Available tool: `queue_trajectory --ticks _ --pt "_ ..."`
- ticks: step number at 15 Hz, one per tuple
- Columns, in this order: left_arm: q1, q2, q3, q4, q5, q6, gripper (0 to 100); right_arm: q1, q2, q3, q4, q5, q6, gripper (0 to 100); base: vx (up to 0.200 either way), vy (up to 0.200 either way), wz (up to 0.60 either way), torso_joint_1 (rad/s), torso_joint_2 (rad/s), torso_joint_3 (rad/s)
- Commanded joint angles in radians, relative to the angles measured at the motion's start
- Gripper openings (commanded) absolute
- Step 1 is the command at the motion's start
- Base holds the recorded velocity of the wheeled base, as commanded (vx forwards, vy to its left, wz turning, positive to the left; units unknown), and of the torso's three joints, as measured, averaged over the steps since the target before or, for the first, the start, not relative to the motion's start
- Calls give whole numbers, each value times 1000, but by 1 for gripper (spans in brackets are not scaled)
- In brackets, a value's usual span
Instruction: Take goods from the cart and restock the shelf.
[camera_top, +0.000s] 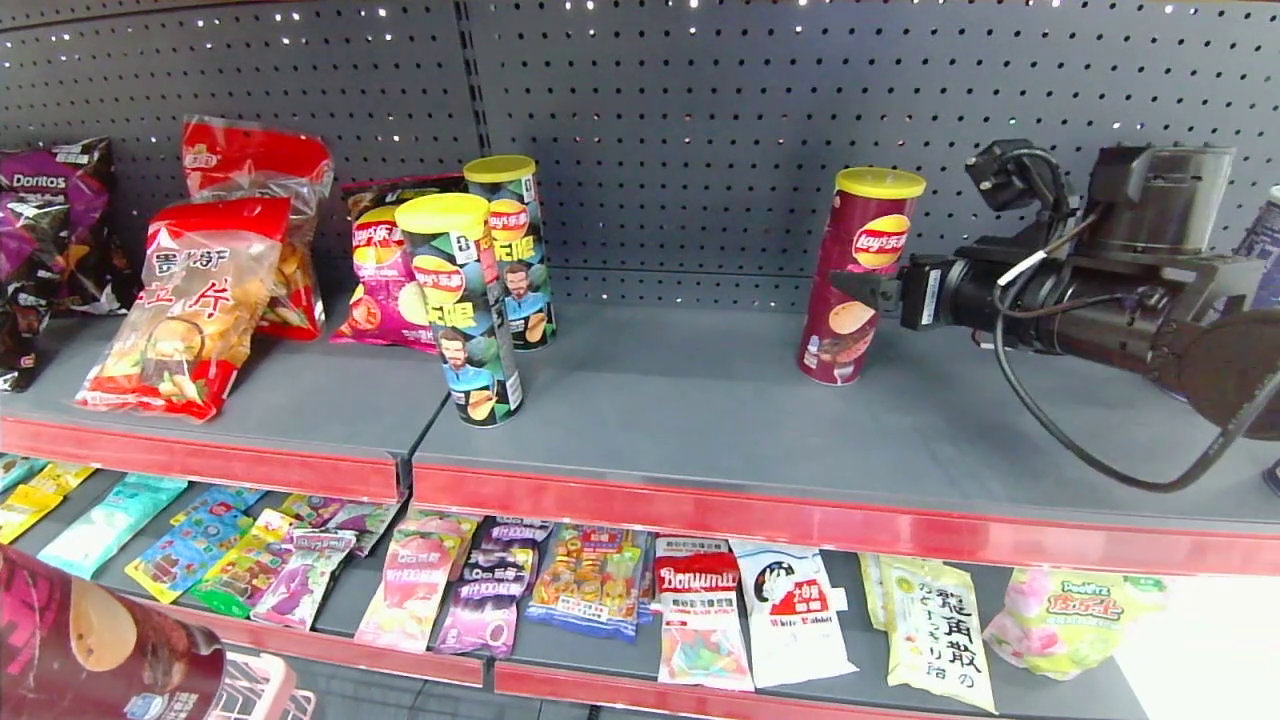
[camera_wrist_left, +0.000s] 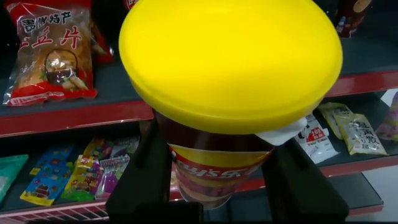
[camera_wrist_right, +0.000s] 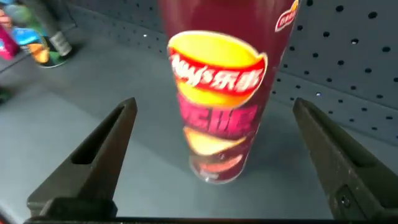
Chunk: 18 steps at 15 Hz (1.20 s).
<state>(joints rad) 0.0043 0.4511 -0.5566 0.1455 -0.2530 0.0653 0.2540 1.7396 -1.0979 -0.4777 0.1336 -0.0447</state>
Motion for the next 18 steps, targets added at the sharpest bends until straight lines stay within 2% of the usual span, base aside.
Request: queue_trajectory --ticks 1,7,11,12,15,17,18 --pt "0 3 1 0 0 1 0 -1 49 -53 -1 -2 0 100 0 0 0 0 0 0" --pt "0 0 4 2 0 1 0 5 138 -186 4 -3 -1 100 0 0 0 0 0 0" --pt "0 0 9 3 0 1 0 5 170 -195 -2 -5 -1 100 0 0 0 0 0 0" --pt "0 0 14 3 1 2 0 5 176 -195 -6 -5 -1 0 0 0 0 0 0 0" --pt "0 -3 23 3 1 4 0 7 158 -178 -6 -19 -1 0 0 0 0 0 0 0" --pt "0 -2 23 3 1 4 0 42 100 -149 2 -85 0 0 0 0 0 0 0 0" --pt "0 -2 23 3 1 4 0 42 100 -149 2 -85 0 0 0 0 0 0 0 0"
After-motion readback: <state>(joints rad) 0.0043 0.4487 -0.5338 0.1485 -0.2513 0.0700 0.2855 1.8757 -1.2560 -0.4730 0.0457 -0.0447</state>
